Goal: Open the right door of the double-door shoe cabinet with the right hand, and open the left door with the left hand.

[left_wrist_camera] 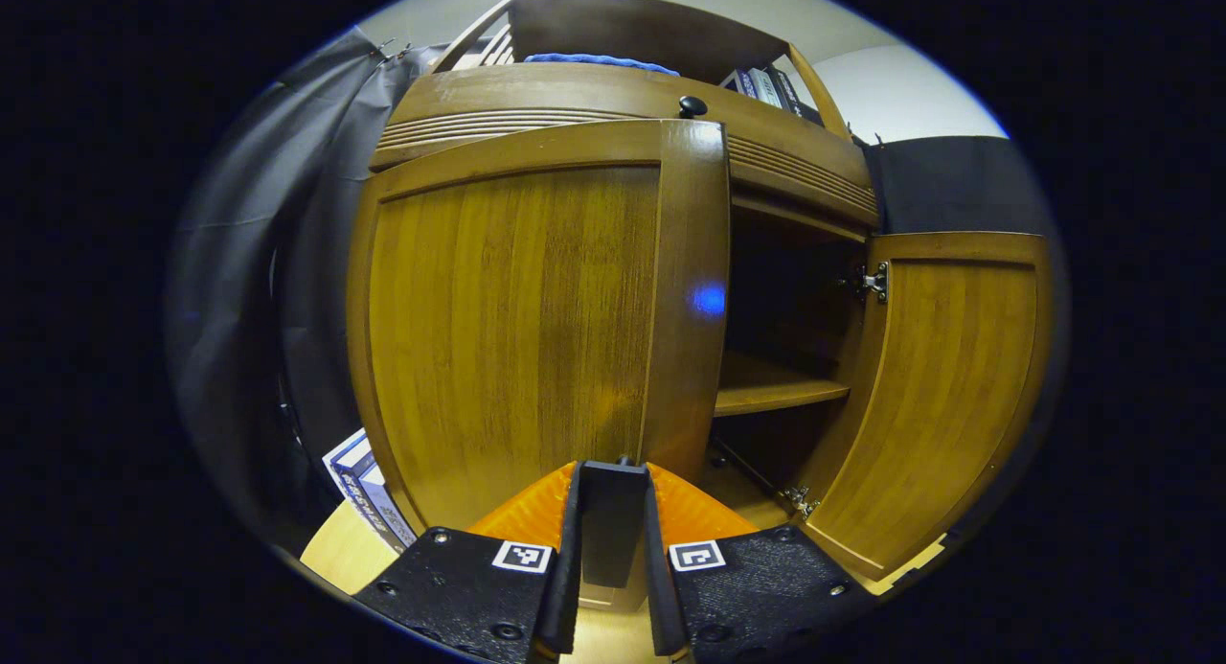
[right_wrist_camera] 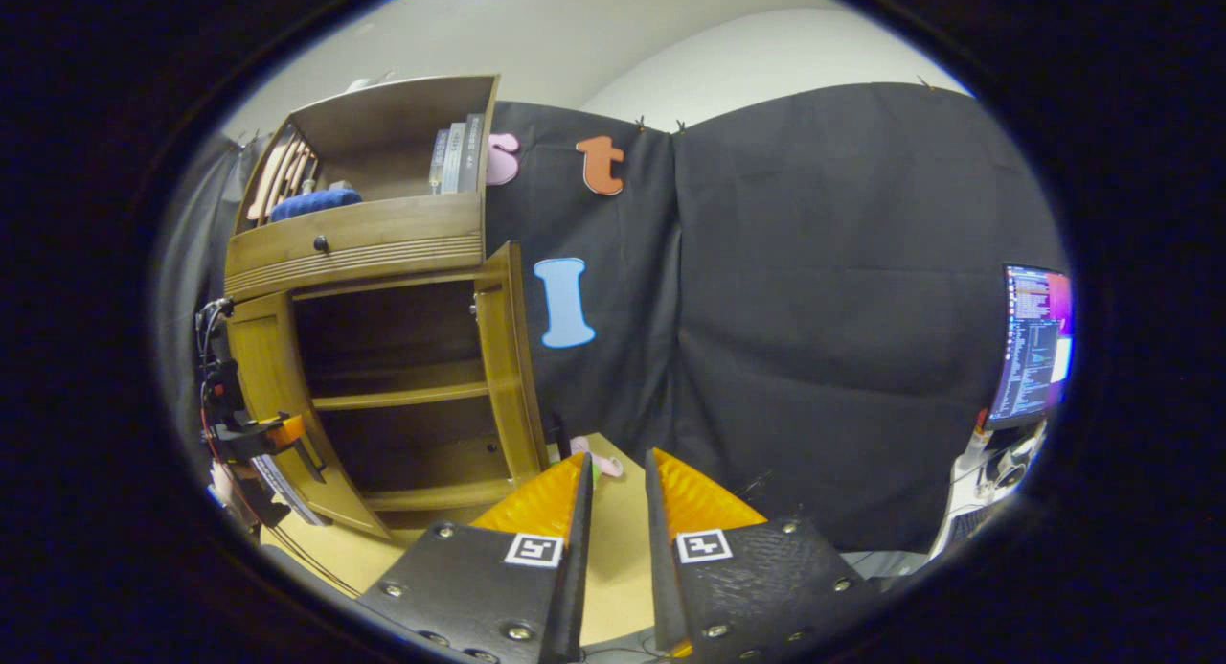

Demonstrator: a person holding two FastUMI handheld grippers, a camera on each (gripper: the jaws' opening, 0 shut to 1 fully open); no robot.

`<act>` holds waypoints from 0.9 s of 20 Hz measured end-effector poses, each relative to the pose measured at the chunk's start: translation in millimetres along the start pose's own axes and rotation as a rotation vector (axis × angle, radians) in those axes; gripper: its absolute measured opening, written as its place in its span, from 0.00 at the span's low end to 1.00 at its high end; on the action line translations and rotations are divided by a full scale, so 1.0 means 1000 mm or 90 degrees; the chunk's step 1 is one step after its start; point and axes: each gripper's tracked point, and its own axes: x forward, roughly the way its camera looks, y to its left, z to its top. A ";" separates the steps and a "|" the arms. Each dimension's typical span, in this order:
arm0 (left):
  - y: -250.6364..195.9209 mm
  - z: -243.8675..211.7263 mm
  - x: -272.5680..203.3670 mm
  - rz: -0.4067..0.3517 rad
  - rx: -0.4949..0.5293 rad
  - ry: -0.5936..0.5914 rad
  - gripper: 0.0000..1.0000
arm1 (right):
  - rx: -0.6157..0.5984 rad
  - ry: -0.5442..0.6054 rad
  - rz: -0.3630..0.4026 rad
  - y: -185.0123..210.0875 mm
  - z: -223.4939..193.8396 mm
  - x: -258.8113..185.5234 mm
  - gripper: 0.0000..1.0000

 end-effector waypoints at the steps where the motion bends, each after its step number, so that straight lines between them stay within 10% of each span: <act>1: 0.002 -0.001 -0.005 0.005 -0.001 0.000 0.31 | 0.002 -0.001 0.003 -0.002 0.001 -0.001 0.29; 18: 0.043 -0.004 -0.080 0.066 -0.026 -0.005 0.28 | -0.004 0.009 0.089 0.024 0.004 -0.012 0.29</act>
